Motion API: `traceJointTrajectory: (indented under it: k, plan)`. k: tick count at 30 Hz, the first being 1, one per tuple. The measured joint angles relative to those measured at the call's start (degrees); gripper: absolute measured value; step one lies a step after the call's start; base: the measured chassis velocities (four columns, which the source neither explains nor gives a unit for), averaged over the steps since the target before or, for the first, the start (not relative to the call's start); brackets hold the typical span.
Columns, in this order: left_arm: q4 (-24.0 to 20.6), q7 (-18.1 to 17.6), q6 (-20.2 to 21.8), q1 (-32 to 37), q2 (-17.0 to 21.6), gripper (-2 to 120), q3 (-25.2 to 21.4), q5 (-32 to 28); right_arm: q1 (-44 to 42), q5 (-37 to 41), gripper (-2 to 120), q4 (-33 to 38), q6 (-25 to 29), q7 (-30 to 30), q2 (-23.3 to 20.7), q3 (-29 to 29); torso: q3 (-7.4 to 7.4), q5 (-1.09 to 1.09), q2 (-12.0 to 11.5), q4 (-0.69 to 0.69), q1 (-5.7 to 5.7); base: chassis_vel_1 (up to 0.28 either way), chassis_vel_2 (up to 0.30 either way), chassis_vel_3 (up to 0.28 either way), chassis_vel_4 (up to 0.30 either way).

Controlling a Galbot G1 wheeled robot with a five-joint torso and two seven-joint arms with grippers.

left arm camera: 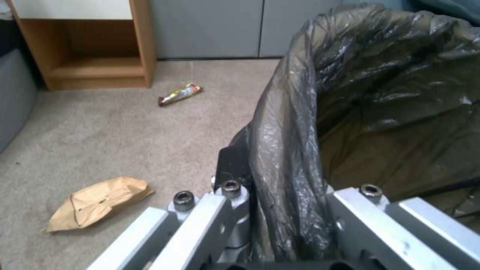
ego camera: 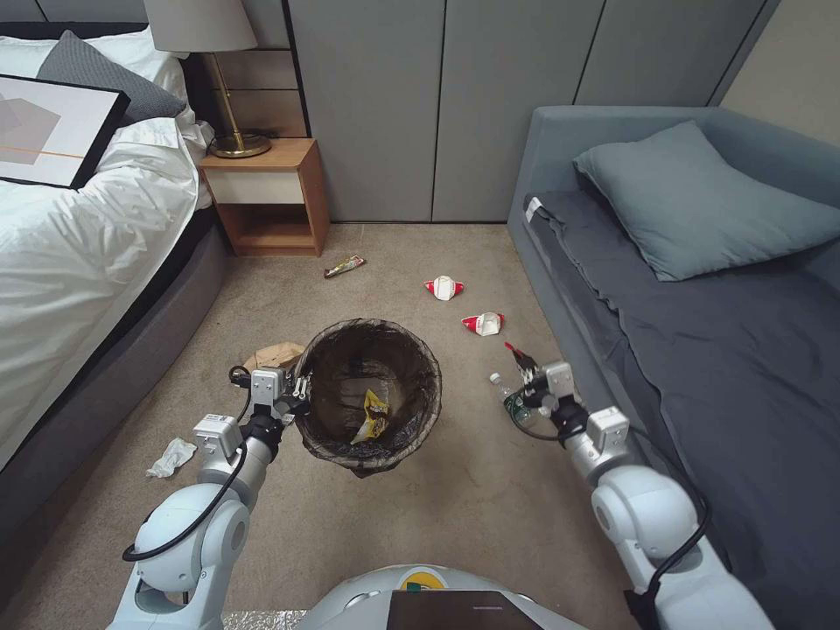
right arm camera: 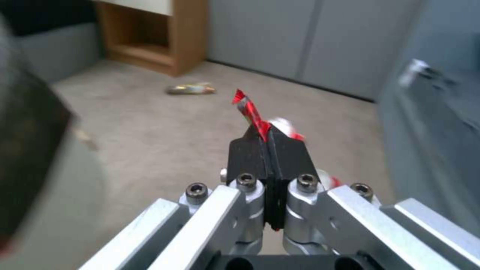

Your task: Pick up the trash bin, then pick up the garbage from the floor and place it into the trash bin.

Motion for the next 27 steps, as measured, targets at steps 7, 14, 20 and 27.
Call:
traceJointTrajectory:
  k: [7,14,20,27]
  plan:
    - [0.25,-0.62,1.52,-0.67,0.05,7,0.88,0.28,7.83,14.01,0,2.2,-3.35,0.12,-10.33,-6.43,0.0,0.0,0.0,0.0,0.0,0.0,0.0,0.0,0.0]
    - [0.6,-1.01,2.82,-1.59,-0.01,7,1.04,0.43,18.11,18.98,0,0.94,-3.31,2.19,-13.02,-16.93,0.0,-0.01,0.0,0.02,0.0,0.0,0.0,0.0,0.0]
    - [1.05,-1.69,4.5,-2.49,-0.28,7,1.84,0.84,22.6,19.88,0,0.13,-3.85,2.65,-12.95,-23.79,0.0,-0.01,0.0,-0.01,0.0,0.0,0.0,0.0,0.0]
    - [1.31,-2.29,5.89,-3.22,-0.46,7,2.36,0.9,24.0,19.91,0,-0.15,-4.62,3.72,-12.28,-29.81,0.0,-0.01,0.0,0.0,0.0,0.0,0.0,0.0,0.0]
